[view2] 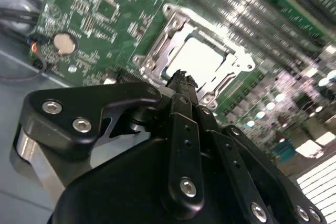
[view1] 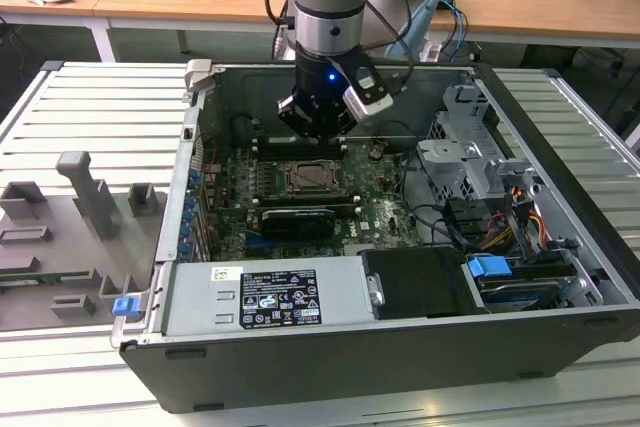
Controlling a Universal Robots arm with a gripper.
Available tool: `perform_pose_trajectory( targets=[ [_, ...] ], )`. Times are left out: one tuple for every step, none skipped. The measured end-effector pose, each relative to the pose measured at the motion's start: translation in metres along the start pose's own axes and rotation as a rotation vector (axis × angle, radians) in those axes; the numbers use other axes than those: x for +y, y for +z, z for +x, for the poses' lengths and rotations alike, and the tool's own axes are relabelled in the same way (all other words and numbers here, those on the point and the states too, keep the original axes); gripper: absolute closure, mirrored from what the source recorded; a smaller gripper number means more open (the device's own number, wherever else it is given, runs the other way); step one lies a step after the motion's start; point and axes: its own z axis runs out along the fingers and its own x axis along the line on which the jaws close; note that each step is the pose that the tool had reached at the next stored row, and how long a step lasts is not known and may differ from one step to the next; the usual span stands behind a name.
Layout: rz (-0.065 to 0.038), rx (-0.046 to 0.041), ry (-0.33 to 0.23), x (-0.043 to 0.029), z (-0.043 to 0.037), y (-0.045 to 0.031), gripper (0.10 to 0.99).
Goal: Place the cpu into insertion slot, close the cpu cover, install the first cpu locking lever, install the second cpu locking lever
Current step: 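Install the second cpu locking lever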
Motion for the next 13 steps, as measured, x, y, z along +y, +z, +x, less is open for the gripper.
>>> perform_pose_trajectory(
  targets=[
    [0.000, 0.0001, 0.000, -0.0035, 0.0003, 0.0002, 0.980],
    [0.000, 0.0006, 0.000, -0.0078, 0.0005, 0.0004, 0.980],
    [0.000, 0.0030, 0.000, -0.0108, 0.0007, 0.0006, 0.980],
    [0.000, 0.0057, 0.000, -0.0134, 0.0008, 0.0007, 0.980],
    [-0.002, 0.0087, 0.000, -0.0172, 0.0011, 0.0010, 0.980],
    [-0.003, 0.0092, 0.001, -0.0204, 0.0012, 0.0013, 0.980],
    [-0.007, 0.0092, 0.001, -0.0250, 0.0015, 0.0015, 0.980],
    [-0.011, 0.0090, 0.001, -0.0277, 0.0017, 0.0017, 0.980],
    [-0.015, 0.0088, 0.001, -0.0292, 0.0018, 0.0020, 0.980],
    [-0.020, 0.0085, 0.001, -0.0320, 0.0021, 0.0025, 0.980],
    [-0.022, 0.0082, 0.001, -0.0355, 0.0024, 0.0030, 0.980],
    [-0.024, 0.0083, 0.001, -0.0408, 0.0031, 0.0038, 0.980],
    [-0.024, 0.0083, 0.001, -0.0459, 0.0055, 0.0048, 0.980]
  ],
)
